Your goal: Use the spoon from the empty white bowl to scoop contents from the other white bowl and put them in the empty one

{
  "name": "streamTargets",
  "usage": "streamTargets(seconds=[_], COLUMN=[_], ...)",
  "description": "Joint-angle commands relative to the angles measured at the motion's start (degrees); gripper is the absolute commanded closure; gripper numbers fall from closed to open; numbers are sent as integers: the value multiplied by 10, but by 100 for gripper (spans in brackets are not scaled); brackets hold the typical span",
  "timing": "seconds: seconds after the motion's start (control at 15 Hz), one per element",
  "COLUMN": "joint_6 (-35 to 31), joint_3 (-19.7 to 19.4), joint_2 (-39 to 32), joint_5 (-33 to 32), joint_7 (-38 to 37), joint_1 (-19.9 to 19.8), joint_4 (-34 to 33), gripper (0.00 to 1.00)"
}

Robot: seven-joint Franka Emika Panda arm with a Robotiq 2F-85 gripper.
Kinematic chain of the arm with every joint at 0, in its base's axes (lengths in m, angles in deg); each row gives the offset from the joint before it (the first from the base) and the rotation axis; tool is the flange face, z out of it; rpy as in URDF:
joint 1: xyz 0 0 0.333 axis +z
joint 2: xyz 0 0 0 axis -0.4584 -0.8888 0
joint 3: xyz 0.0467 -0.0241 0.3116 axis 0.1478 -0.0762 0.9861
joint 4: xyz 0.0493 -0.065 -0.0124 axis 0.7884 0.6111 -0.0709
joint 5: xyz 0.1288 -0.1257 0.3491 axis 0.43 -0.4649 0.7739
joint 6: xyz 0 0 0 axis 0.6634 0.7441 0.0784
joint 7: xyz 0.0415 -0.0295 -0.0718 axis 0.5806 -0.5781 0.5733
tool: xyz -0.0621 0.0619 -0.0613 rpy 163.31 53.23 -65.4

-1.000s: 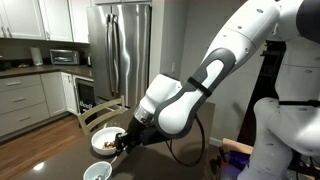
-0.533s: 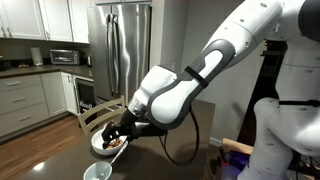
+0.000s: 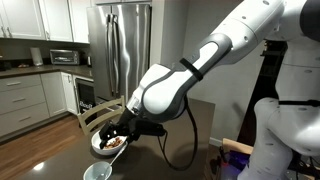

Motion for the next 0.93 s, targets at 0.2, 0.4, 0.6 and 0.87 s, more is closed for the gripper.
streamTargets(seconds=[0.2, 0.4, 0.6, 0.87], joint_6=[67, 80, 99, 123], joint_3=[8, -1, -11, -19], joint_2=[-1, -4, -9, -18], joint_5=[234, 262, 263, 258], joint_7=[223, 260, 268, 263], joint_1=[-17, -19, -19, -18], joint_4=[-42, -34, -29, -29], gripper=[0, 0, 0, 0])
